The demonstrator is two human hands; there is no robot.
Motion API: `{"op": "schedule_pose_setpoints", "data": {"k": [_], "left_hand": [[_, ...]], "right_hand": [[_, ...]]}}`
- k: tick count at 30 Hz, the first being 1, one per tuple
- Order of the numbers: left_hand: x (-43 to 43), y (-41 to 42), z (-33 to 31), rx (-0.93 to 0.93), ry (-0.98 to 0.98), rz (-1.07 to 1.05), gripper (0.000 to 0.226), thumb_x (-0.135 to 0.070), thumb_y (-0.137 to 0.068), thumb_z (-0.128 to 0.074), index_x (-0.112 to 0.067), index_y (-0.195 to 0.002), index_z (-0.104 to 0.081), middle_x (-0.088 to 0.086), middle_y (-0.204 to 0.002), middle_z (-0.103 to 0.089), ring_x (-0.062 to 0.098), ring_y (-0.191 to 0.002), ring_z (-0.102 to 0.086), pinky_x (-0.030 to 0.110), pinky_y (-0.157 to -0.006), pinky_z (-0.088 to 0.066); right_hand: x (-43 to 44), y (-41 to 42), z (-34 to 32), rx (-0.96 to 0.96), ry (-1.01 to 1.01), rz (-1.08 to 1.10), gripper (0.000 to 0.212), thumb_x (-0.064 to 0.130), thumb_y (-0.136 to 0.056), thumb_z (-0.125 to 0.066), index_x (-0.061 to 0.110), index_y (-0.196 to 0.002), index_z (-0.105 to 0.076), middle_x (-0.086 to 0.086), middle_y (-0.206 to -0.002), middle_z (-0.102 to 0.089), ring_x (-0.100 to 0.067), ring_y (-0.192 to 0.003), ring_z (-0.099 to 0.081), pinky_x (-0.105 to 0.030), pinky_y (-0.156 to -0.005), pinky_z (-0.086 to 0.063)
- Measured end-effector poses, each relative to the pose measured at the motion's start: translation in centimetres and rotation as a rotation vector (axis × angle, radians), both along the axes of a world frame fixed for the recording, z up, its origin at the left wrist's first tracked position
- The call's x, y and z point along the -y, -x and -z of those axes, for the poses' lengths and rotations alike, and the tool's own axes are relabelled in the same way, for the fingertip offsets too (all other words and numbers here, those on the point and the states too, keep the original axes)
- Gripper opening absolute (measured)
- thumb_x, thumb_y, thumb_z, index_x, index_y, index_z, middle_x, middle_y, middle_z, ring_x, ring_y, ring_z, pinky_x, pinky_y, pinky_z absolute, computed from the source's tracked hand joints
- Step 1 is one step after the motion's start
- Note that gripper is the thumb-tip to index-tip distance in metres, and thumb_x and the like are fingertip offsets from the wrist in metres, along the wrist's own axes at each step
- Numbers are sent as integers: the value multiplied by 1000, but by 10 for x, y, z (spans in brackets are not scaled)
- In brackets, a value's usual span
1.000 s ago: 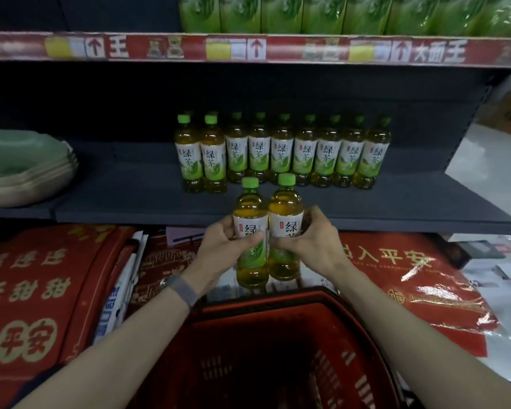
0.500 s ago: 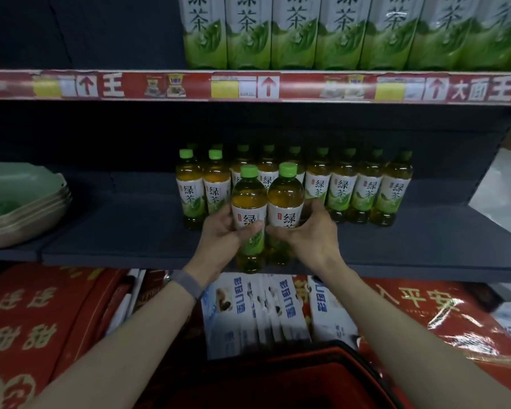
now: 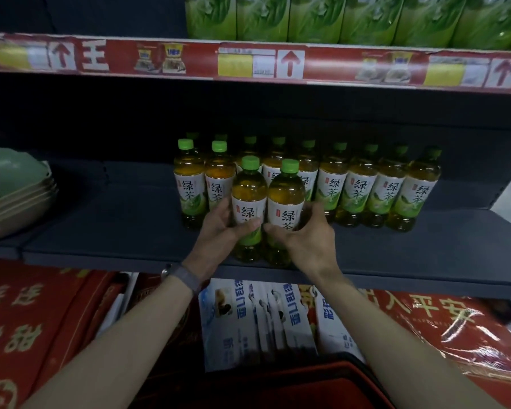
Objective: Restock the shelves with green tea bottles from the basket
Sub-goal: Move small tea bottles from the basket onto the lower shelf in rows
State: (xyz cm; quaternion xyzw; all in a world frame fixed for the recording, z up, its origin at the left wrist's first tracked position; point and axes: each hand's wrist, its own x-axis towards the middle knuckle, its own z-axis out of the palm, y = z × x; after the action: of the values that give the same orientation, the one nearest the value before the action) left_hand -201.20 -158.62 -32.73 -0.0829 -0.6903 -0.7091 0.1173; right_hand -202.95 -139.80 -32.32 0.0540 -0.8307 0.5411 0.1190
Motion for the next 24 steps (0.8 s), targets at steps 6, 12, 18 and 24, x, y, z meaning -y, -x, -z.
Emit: {"op": "schedule_pose_setpoints", "data": {"k": [6,12,18,24], "left_hand": [[6,-20,37,135,421,-256,80,-24,-74,-95,-32,-141,-52,-14,-126,-62,0,-114,-58,28,-101,-50],[2,-19,45,177,469,-406,54,-30,-74,-95,-21,-122,-72,-11,-109,-72,5,-101,-67,23,-93,-53],[1,0,44,172,504,-437,53,-31,-77,-93,-22,-126,-73,-14,-114,-74,3,-99,-67,25,-94,-54],[-3,23,50,120,513,-488,45,-30,-82,-89,-24,-124,-76,-9,-114,-77,5,-94,-69,27,-92,-56]], "right_hand": [[-13,-11,14,18,-50,-88,79,30,-81,-91,23,-145,-44,12,-122,-65,-5,-113,-62,-16,-92,-47],[-13,-13,37,28,-95,-3,62,35,-81,-91,16,-133,-65,8,-116,-73,-6,-105,-66,-20,-94,-53],[-8,13,41,10,-130,12,63,38,-81,-91,13,-134,-66,3,-124,-75,-11,-112,-68,-20,-96,-53],[-4,37,43,3,-145,31,65,37,-82,-91,12,-135,-64,-1,-129,-73,-15,-118,-67,-20,-95,-51]]}}
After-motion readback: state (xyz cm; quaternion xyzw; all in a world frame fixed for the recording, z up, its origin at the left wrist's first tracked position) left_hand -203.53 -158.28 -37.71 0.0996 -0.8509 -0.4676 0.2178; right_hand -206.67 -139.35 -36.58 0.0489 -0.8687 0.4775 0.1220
